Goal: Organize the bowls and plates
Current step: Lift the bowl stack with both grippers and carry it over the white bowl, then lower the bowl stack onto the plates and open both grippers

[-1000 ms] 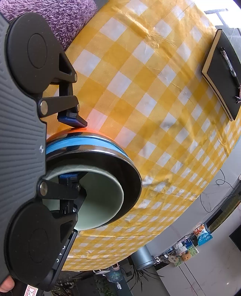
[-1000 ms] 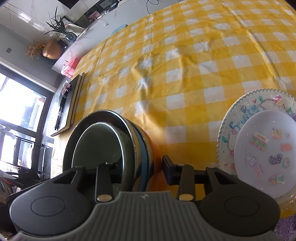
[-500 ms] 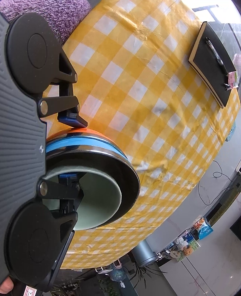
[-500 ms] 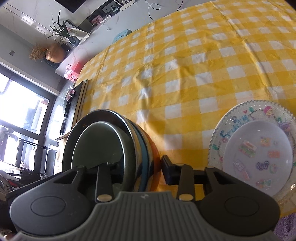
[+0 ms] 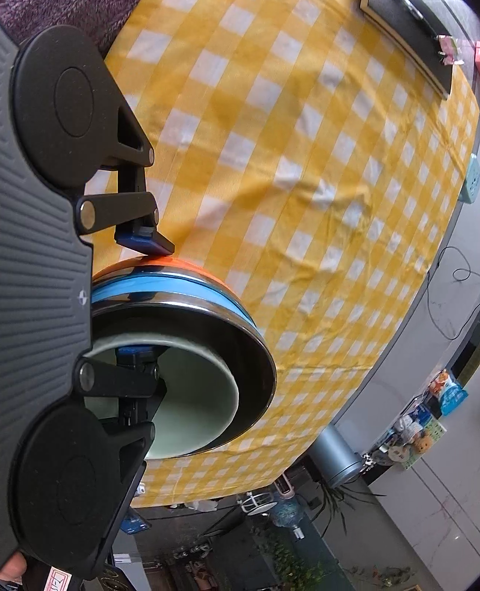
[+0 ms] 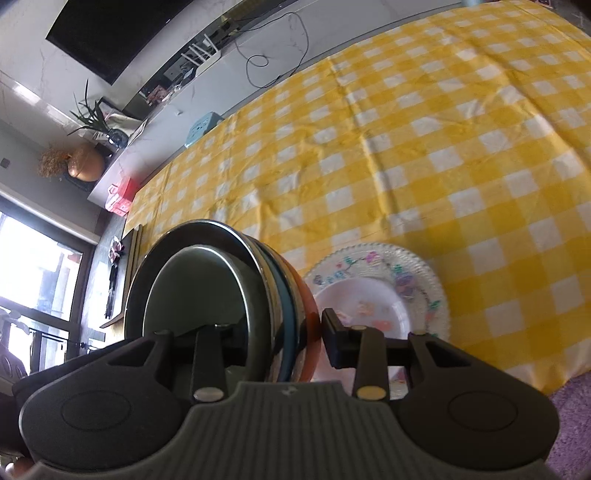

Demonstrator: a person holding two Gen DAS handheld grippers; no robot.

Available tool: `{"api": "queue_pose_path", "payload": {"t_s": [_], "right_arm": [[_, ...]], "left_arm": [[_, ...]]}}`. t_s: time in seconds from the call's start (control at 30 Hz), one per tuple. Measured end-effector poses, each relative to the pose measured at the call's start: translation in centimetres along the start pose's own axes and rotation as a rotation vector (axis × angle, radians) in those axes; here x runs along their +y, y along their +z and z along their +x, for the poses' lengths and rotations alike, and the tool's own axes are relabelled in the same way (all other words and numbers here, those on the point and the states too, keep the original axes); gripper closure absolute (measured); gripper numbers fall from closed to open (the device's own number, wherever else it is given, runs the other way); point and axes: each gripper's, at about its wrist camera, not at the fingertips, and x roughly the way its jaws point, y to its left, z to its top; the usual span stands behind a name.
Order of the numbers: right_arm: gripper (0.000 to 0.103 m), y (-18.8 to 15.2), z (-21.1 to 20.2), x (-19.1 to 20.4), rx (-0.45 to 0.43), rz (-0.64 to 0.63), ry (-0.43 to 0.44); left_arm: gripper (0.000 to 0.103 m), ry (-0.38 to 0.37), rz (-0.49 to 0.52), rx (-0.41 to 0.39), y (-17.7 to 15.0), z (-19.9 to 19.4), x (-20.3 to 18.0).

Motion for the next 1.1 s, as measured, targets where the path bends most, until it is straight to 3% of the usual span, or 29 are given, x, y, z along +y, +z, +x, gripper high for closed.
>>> {"api": "queue_pose_path", "payload": {"t_s": [0.33, 1.03, 1.1], "right_arm": [[0.068, -0.1, -0.9, -4.8, -0.01, 0.083, -0.04], [0.065, 0.1, 0.0, -4.4, -0.026, 0.066, -0.099], [0.065, 0.0, -0.1, -3.9, -0.037, 0.037, -0.112]], "left_arm": [[0.052, 0.001, 0.03, 0.074, -0.7, 3.5, -2.1], [0.052, -0.027, 0.024, 0.091, -0.6, 4.7, -1.7], [0.047, -0.034, 0.039, 0.078, -0.6, 4.6, -1.8]]}}
